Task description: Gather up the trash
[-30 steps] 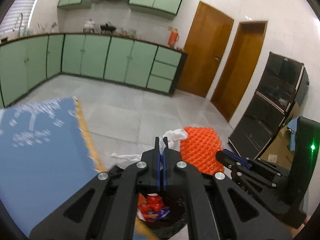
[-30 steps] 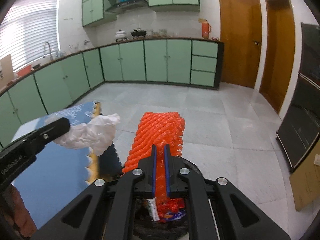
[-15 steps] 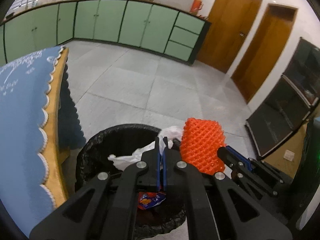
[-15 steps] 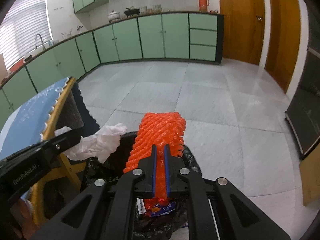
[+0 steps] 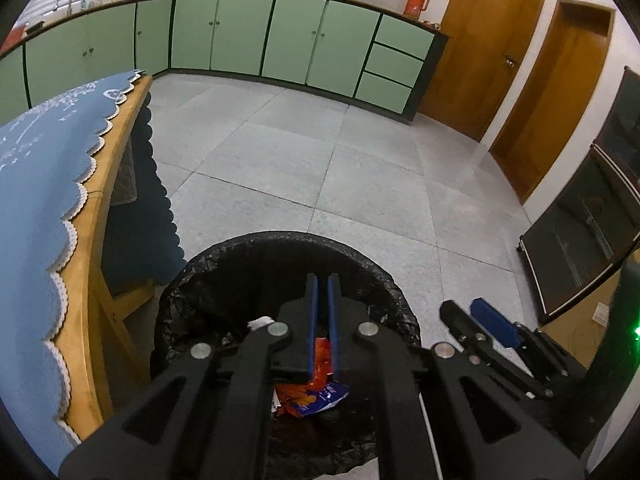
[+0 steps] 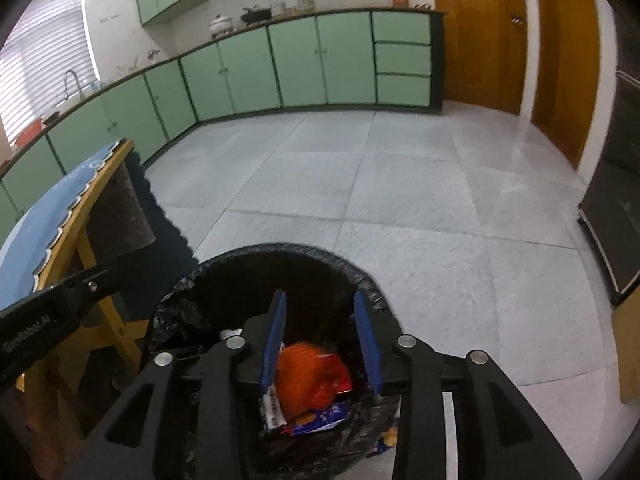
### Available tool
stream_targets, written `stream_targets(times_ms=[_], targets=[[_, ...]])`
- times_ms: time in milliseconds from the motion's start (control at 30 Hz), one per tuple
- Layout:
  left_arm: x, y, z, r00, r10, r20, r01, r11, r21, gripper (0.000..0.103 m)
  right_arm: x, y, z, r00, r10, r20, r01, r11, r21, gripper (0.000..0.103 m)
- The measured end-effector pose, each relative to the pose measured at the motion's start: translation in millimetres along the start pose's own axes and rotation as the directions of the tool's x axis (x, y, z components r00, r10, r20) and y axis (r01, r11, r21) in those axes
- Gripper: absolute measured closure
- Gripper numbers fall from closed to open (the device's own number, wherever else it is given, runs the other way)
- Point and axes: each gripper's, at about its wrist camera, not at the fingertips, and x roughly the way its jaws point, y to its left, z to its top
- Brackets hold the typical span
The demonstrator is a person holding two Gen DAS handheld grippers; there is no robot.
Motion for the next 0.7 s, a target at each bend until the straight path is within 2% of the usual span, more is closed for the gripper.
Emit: stream_targets(times_ms=[167,300,467,600,700], targets=[[-14,-22,-20,1.0,-0.029,0.012,0.028,0.999,0.046,0.098,-23,-23,-9,0.997,-0.052,0.065,0.05,0.998,0.041,0.067],[-11,-38,-54,0.997,-0.073,-0.028,0.075,0.995,0.072,0.098,-39,-51,-34,0.991,-0.103,0.086,0.094,0.99,0.108,0.067],[2,-48,-93,0.993,-0.094,-0.068,0.1,0.989,0.104,0.091,-39,-73,-79,0.984,-0.164,0.069,0.151,0.975,0.165,0.067],[18,-44,-112,0.994,-0.08,-0.08,0.091,0.984,0.151,0.091,-28,-84,-118,0.979,-0.194,0.054,0.178,0.959,0.218,0.067],[29,-41,-121,0.991,-0.078,-0.105,0.094,0.984,0.152,0.091,-12,-91,-145,0.98,-0.197,0.023,0.185,0.95,0.251,0.067]])
